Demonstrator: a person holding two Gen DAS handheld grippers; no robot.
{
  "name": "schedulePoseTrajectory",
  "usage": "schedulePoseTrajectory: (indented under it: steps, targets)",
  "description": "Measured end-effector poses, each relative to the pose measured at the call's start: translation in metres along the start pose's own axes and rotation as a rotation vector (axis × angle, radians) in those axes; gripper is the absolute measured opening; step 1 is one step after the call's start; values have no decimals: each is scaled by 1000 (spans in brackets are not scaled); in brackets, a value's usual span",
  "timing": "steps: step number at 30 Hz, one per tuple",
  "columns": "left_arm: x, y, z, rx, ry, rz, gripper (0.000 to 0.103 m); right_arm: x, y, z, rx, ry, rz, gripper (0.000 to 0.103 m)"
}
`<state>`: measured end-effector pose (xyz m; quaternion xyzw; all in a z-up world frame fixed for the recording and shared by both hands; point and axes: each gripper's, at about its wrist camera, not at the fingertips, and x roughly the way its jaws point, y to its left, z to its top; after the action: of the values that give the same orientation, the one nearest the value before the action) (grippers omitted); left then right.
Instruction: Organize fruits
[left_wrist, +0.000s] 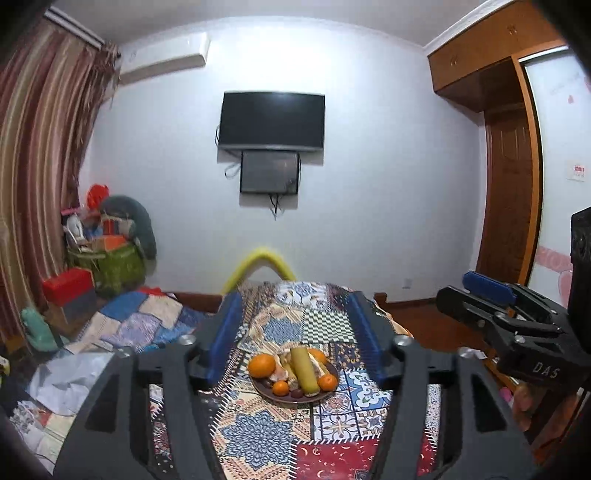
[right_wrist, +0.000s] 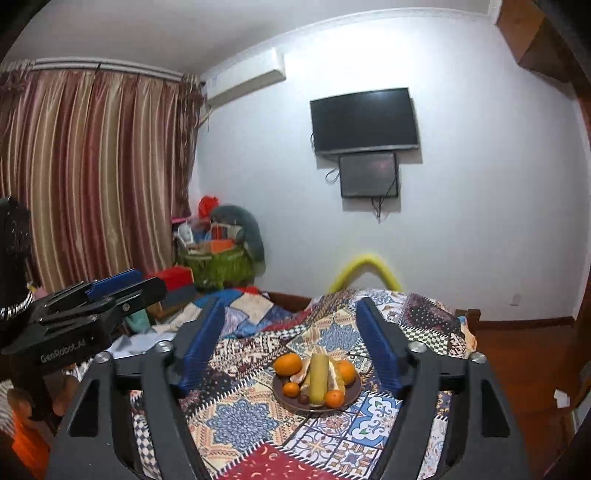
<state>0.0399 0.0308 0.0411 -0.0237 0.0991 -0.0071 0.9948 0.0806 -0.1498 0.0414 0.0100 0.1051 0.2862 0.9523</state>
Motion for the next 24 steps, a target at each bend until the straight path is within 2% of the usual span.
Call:
schedulePoseTrajectory:
  steps: [2, 4, 6, 7, 12, 24]
  targets:
    - [-7, -2, -1, 1, -13, 1, 71, -3, 0, -1, 5, -6, -4, 79]
    - [-12, -3, -2, 11, -18, 14, 78, -4, 0, -1, 10, -17, -18, 89]
    - [-13, -3, -3, 15, -24, 37, 94, -7, 1, -1, 10, -34, -44, 99]
    - [-14, -2, -4, 13, -26, 40, 96, -10, 1, -2, 6, -42, -60, 100]
    - [-17, 1, -4, -9, -25, 29, 98, -11, 1, -4, 5, -43, -84, 103]
    - [-19, -8, -8, 10, -25, 26, 100, -22, 0, -13, 9, -21, -86, 103]
